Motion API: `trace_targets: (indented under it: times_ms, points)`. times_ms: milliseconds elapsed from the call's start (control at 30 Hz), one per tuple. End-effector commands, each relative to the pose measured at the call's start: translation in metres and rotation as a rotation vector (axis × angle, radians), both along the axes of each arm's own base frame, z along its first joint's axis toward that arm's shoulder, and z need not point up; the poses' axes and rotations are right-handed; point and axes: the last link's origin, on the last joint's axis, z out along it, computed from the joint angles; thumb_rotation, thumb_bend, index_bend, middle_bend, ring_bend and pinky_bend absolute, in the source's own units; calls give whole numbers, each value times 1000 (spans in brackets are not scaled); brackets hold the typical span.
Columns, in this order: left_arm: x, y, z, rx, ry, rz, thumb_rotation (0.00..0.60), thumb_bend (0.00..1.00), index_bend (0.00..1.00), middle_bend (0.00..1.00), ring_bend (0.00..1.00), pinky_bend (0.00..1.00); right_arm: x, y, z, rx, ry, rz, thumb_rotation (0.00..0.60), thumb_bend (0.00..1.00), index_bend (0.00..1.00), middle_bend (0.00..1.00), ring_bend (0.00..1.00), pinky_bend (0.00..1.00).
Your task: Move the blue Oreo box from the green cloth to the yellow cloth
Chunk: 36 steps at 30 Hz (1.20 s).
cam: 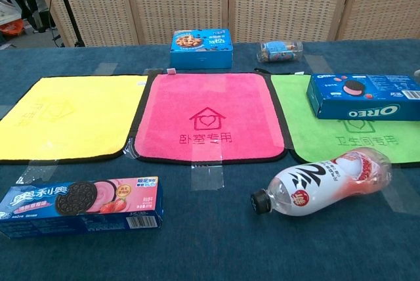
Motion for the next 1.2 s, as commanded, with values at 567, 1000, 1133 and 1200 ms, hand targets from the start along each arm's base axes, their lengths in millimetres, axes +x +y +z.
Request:
trace_targets:
  times_ms: [567,1000,1133,1200]
  points:
    - [-3,1,6,7,-31,8,600,15,0,0,0,0,101,3,-45,141,-123,206,600,1000,49,0,0,0]
    - [-6,1,11,8,-51,15,600,19,0,0,0,0,188,24,-89,229,-141,333,600,1000,49,0,0,0]
    - [-7,1,12,8,-57,17,600,19,0,0,0,0,205,26,-98,234,-126,346,600,1000,49,0,0,0]
    - [-8,1,12,9,-59,17,600,19,0,0,0,0,211,26,-101,237,-117,353,600,1000,49,0,0,0]
